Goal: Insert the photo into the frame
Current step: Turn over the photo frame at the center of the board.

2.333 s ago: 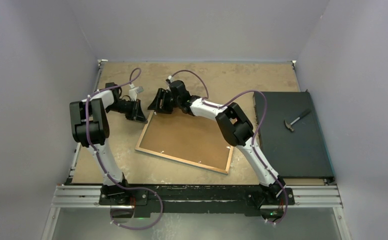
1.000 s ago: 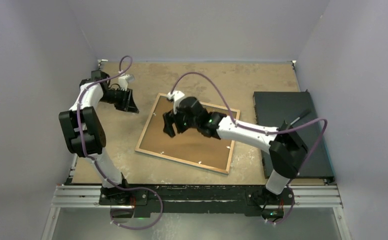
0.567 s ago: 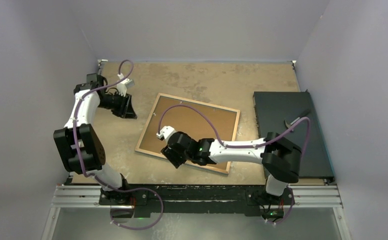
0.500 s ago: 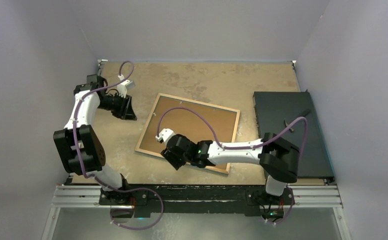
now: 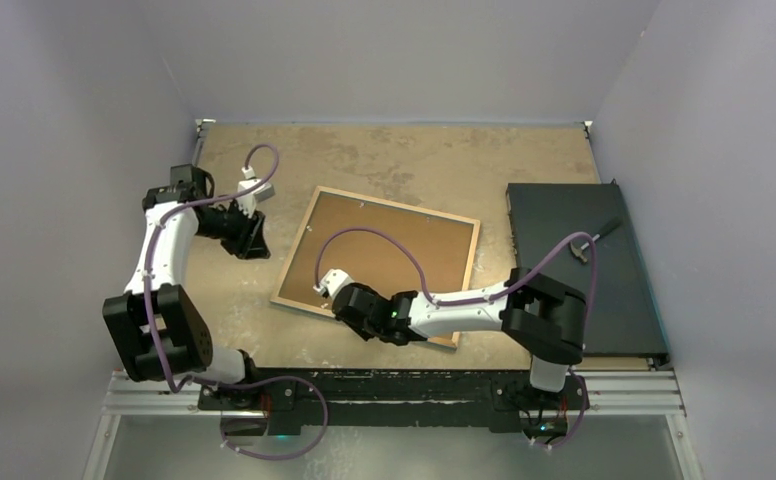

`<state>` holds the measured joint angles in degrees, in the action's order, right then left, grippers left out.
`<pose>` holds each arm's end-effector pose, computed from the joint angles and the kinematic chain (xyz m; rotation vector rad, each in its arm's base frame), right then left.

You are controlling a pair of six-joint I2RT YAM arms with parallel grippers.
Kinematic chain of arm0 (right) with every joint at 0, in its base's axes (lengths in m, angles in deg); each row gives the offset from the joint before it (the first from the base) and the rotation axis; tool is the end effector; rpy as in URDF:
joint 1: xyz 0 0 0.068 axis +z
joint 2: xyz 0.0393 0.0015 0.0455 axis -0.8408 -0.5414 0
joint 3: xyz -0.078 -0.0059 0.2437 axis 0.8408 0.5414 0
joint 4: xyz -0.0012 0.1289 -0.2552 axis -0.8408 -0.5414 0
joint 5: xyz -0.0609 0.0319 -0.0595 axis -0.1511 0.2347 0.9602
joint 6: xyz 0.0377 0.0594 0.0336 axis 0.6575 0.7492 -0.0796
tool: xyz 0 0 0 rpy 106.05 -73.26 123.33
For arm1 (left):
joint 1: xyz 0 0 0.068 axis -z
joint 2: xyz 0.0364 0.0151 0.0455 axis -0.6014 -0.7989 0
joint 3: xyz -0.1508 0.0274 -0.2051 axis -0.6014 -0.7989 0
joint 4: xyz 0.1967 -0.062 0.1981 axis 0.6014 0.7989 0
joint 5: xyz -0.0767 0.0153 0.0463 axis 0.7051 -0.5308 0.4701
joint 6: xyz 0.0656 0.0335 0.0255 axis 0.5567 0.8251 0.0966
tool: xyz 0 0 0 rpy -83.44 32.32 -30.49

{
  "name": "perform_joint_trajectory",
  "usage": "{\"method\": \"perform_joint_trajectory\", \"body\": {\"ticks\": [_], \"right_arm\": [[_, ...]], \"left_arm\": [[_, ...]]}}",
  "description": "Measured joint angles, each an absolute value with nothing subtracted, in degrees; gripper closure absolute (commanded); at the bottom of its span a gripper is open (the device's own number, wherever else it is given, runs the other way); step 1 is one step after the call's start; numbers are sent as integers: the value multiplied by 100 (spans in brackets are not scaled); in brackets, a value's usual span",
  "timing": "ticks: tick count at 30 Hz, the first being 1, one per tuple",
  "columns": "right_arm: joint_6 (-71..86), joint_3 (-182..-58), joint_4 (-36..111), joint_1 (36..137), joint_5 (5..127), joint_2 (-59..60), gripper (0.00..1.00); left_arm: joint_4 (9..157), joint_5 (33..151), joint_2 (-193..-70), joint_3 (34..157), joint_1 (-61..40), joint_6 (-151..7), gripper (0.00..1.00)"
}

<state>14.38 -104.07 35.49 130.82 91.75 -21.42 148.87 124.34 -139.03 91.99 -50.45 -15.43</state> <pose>0.1357 0.3868 0.1150 -1.0344 2.1093 0.3868 0.2946 0.0260 0.2291 0.7887 2.4078 -0.6847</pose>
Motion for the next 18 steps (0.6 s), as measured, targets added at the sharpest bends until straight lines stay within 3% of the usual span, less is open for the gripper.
{"method": "perform_joint_trajectory", "body": {"ticks": [2,4,9,18], "right_arm": [[1394,-10409,3549,13082,9195,-2144,94],[1276,-10411,3586,13106,9156,-2144,100],[1151,-10536,3477,13135,9033,-2168,100],[1239,-11010,3236,12540,8144,-2131,100]], "left_arm": [[14865,12392,-13833,9054,-5045,-1390,68],[14765,12338,-13734,8799,-5047,-1221,68],[14411,12169,-13170,7975,-5047,-566,68],[13744,12401,-10836,6582,-5045,1397,62]]}}
